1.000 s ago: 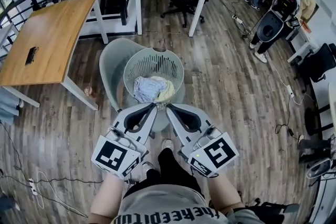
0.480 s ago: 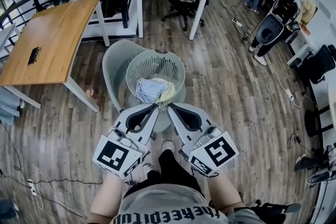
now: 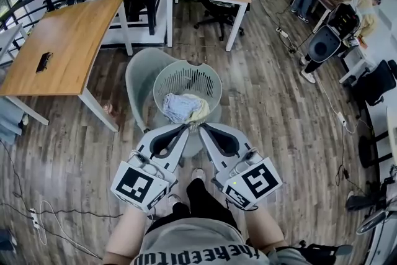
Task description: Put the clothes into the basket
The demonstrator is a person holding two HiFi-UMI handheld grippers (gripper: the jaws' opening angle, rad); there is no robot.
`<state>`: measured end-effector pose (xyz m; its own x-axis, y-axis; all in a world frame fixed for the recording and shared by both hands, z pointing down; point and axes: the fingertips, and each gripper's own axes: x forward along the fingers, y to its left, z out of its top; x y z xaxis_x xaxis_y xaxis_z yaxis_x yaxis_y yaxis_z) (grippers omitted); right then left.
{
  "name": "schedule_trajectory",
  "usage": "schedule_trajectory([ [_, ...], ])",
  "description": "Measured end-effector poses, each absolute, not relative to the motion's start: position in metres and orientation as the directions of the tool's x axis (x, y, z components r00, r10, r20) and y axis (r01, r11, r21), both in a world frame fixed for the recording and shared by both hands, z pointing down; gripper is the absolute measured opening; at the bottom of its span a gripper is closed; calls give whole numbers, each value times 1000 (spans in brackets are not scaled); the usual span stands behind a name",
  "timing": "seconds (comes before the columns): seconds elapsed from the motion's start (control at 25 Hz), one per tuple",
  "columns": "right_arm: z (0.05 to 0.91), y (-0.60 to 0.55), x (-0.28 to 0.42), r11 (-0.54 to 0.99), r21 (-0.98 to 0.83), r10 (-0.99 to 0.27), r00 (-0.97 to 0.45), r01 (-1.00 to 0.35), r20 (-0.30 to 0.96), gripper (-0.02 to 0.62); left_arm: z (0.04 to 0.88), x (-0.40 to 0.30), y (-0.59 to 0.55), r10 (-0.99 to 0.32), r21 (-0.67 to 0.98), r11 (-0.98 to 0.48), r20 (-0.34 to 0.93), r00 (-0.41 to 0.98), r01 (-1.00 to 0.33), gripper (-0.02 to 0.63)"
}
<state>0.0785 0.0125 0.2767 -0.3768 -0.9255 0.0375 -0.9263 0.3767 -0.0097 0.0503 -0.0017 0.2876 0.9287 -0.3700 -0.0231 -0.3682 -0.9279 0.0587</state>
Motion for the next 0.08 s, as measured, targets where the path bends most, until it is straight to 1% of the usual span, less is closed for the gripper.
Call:
schedule_trajectory([
  [0.08, 277, 14, 76, 376, -7, -926, -376, -927, 38, 9, 289, 48, -1, -371, 59, -927, -23, 928, -369, 15],
])
